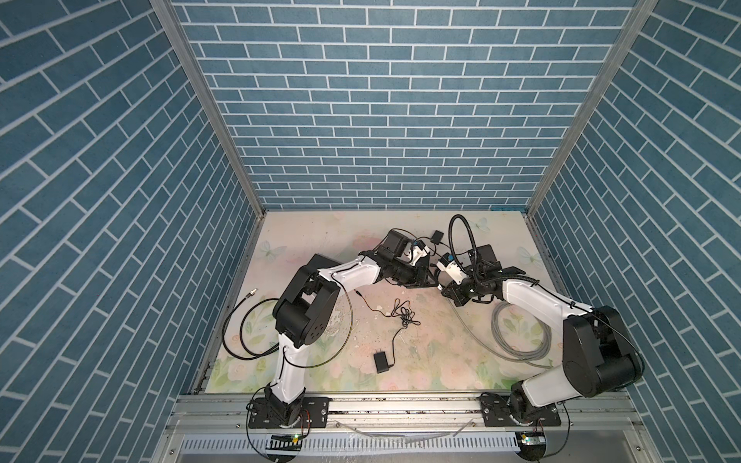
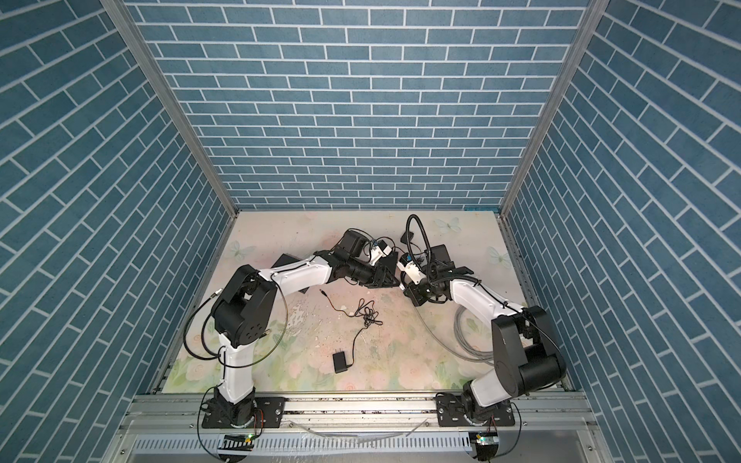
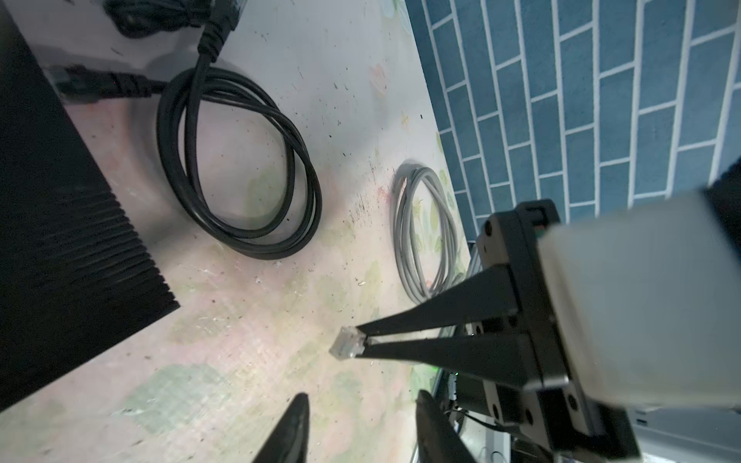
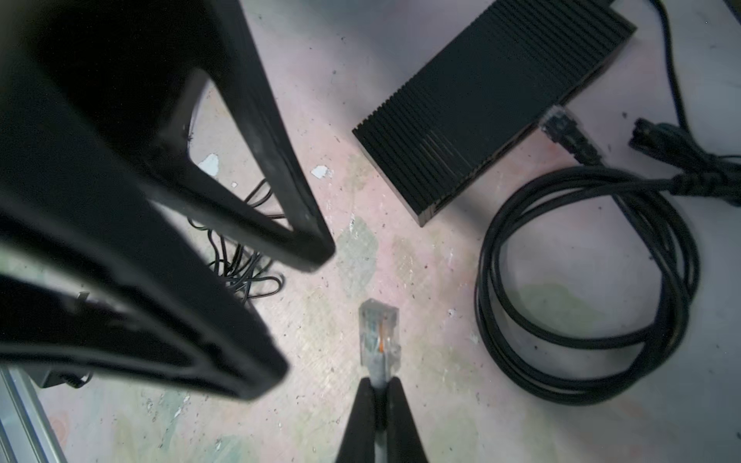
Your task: Insert the plug into the switch port
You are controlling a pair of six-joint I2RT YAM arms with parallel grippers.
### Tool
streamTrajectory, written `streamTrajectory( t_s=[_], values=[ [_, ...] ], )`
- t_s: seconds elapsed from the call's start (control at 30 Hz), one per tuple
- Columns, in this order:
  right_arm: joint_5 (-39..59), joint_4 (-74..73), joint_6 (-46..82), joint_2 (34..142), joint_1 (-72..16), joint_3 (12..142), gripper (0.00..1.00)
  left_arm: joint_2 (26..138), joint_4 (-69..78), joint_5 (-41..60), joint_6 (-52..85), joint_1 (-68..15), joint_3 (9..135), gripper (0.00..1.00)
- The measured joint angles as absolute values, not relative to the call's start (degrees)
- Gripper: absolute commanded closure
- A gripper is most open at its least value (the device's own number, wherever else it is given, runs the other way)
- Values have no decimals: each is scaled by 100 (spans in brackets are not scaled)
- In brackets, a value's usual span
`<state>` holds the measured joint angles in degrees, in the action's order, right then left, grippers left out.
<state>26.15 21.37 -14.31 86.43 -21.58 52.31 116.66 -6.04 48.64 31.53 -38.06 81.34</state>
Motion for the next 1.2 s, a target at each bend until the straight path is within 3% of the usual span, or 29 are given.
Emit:
streamTrajectory(
  t_s=[0.27,0.5,0.73,0.8,0.97,1.07,1.2],
  values=[
    [2895,2139,-1739,8792,-2158,5236,99,11767,-526,4912,3286,-3817,8119,71],
    [3096,2141,-1850,8792,-2158,5240,99,11907,-541,4912,3299,-3830,8119,71],
    [3205,2156,-1855,8809,-2158,5245,98,11931,-458,4984,3365,-3865,8121,89],
    [3205,2163,-1855,8820,-2152,5251,94,11937,-427,5015,3424,-3865,8119,95],
    [3037,2215,-1826,8823,-2147,5273,66,11950,-274,5022,3627,-3865,8117,96],
    [2853,2185,-1774,8761,-2147,5251,61,11948,-167,4974,3817,-3865,8097,95],
    [2714,2010,-1726,8475,-2147,5096,62,11948,-49,4915,4069,-3865,8060,95]
  ],
)
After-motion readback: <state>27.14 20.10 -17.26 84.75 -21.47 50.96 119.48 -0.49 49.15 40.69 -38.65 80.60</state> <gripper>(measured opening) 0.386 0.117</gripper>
